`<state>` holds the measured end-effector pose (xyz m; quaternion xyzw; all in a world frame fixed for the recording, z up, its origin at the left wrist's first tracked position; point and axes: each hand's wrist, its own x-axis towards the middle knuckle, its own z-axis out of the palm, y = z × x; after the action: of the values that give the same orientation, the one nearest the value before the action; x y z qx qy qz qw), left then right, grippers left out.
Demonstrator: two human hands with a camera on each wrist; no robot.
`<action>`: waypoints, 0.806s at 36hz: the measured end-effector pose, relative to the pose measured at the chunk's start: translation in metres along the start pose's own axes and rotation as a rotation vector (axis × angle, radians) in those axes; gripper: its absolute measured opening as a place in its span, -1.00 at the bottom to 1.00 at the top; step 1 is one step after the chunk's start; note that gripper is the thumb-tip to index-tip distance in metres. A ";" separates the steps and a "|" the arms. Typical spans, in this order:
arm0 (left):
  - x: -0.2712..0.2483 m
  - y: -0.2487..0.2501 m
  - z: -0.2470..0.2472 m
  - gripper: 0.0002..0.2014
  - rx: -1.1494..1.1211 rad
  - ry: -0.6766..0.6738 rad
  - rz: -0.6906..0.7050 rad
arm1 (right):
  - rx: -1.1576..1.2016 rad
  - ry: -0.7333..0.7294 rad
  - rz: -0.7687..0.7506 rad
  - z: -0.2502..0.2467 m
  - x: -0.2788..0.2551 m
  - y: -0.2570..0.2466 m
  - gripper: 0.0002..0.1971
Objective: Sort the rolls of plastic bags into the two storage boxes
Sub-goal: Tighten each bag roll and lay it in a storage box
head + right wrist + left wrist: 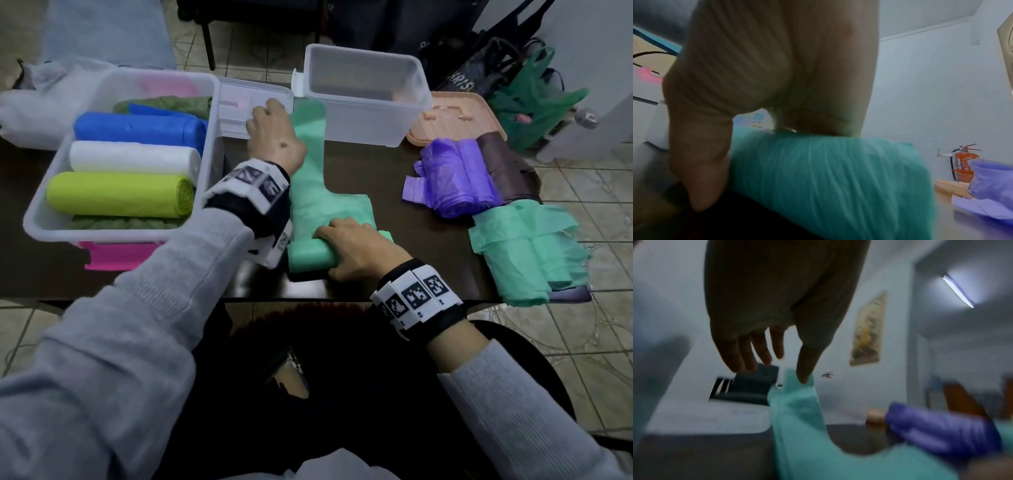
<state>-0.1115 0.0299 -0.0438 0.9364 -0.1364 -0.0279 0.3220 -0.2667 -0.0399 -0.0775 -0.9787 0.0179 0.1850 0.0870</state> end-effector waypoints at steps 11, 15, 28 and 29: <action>-0.015 -0.029 0.042 -0.32 0.485 -0.742 0.329 | 0.002 -0.029 0.028 0.000 0.000 0.000 -0.46; -0.015 -0.037 0.046 -0.27 0.498 -0.782 0.349 | 0.011 -0.036 0.031 -0.002 0.000 -0.002 -0.48; -0.017 -0.040 0.048 -0.18 0.537 -0.797 0.365 | 0.071 -0.053 -0.008 -0.010 -0.005 -0.013 -0.55; -0.017 -0.040 0.047 -0.18 0.537 -0.796 0.366 | 0.083 -0.055 -0.007 -0.008 -0.005 -0.014 -0.55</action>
<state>-0.1252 0.0364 -0.1062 0.8637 -0.4126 -0.2893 -0.0072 -0.2677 -0.0279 -0.0659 -0.9689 0.0199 0.2108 0.1285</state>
